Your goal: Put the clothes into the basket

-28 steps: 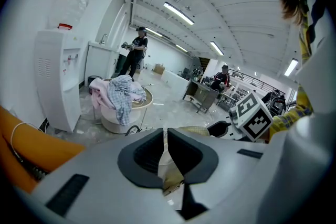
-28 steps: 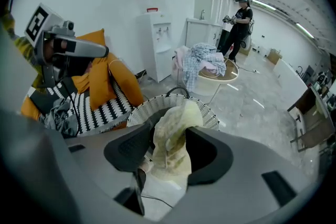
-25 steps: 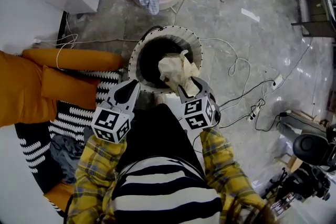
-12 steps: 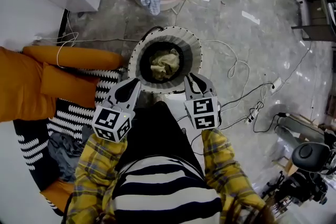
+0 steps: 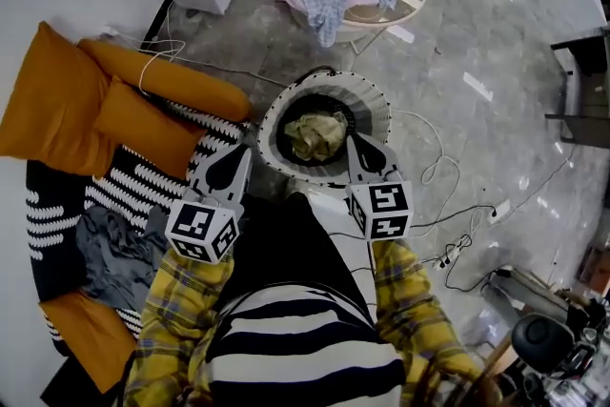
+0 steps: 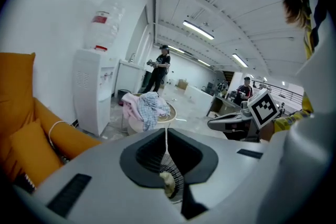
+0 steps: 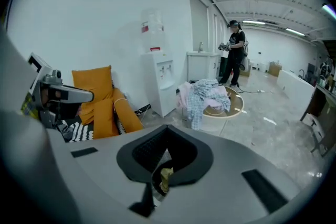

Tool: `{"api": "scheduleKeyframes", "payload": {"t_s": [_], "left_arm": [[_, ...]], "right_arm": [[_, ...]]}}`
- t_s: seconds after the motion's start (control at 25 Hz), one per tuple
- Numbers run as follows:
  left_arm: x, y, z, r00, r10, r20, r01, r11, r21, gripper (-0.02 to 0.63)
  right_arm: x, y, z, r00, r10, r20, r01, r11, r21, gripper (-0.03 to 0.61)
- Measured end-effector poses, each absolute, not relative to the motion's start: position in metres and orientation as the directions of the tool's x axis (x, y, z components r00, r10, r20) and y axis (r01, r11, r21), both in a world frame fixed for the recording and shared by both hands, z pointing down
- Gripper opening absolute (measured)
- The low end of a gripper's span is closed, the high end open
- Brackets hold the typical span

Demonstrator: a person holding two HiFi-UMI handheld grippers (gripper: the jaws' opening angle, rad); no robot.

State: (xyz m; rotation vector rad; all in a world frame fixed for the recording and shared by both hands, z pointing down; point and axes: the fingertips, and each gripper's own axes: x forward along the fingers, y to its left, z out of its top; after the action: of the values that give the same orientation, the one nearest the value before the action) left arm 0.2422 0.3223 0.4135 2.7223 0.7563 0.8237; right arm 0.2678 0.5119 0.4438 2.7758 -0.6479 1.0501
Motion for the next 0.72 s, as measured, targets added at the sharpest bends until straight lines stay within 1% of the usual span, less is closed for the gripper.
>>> {"api": "scheduleKeyframes", "payload": {"t_s": [0.16, 0.36, 0.52, 0.72], "left_arm": [[0.227, 0.276, 0.403, 0.792, 0.405, 0.457, 0.29, -0.908, 0.302, 0.021], [0.19, 0.211, 0.39, 0.874, 0.205, 0.441, 0.081, -0.955, 0.284, 0.021], [0.154, 0.159, 0.381, 0.895, 0.108, 0.433, -0.02, -0.96, 0.281, 0.021], [0.096, 0.102, 0.373, 0.905, -0.054, 0.421, -0.18, -0.947, 0.265, 0.021]], "right_arm": [[0.283, 0.469, 0.429, 0.654, -0.441, 0.614, -0.519, -0.853, -0.058, 0.026], [0.289, 0.4, 0.414, 0.579, -0.572, 0.581, -0.672, -0.738, -0.057, 0.026], [0.272, 0.344, 0.401, 0.537, -0.628, 0.564, -0.733, -0.678, -0.057, 0.026], [0.245, 0.267, 0.387, 0.437, -0.724, 0.534, -0.834, -0.549, -0.061, 0.026]]}}
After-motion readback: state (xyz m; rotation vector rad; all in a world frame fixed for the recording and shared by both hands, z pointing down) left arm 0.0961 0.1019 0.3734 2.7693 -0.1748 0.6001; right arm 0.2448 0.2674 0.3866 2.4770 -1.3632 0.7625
